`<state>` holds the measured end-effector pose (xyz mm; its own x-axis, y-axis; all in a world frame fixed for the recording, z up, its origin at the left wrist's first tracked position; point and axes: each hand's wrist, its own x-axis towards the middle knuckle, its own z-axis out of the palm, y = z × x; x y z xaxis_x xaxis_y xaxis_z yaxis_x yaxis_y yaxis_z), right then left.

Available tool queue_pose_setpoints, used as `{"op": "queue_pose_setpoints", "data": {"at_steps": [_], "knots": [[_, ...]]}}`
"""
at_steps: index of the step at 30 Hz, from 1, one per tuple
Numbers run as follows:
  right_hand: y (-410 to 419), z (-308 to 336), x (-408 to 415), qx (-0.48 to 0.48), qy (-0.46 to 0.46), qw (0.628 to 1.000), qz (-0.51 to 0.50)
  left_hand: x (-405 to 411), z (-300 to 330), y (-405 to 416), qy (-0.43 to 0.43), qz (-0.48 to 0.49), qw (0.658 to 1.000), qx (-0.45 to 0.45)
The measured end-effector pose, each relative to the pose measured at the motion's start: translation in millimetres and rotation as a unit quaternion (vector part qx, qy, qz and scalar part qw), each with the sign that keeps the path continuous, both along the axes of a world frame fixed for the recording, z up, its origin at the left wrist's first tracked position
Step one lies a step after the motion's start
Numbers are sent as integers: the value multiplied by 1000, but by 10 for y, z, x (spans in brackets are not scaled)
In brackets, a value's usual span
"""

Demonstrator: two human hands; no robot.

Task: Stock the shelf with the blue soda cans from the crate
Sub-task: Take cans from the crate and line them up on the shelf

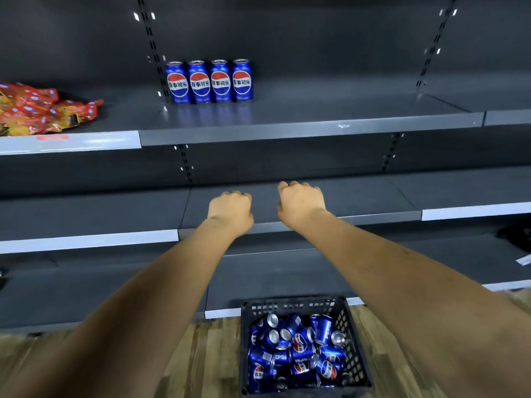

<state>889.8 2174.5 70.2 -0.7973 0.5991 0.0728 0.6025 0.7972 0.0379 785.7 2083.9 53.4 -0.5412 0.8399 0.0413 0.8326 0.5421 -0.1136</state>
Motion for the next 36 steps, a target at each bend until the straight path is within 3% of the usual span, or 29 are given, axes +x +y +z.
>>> {"op": "queue_pose_setpoints", "data": {"at_steps": [10,17,24,36], "knots": [[548,-513,974,-43,-81,995,27,1038,-618,575,-68,22,997,-5],[757,-977,1161,-22,-64,997,44,1173,-1147,639,-93,3,995,-39],[677,-2185,933,-47,-91,993,53,949,-2257,627,-86,47,994,-46],[628,-4523,674,-77,-107,991,34,645,-4541,608,-107,19,993,-55]]}}
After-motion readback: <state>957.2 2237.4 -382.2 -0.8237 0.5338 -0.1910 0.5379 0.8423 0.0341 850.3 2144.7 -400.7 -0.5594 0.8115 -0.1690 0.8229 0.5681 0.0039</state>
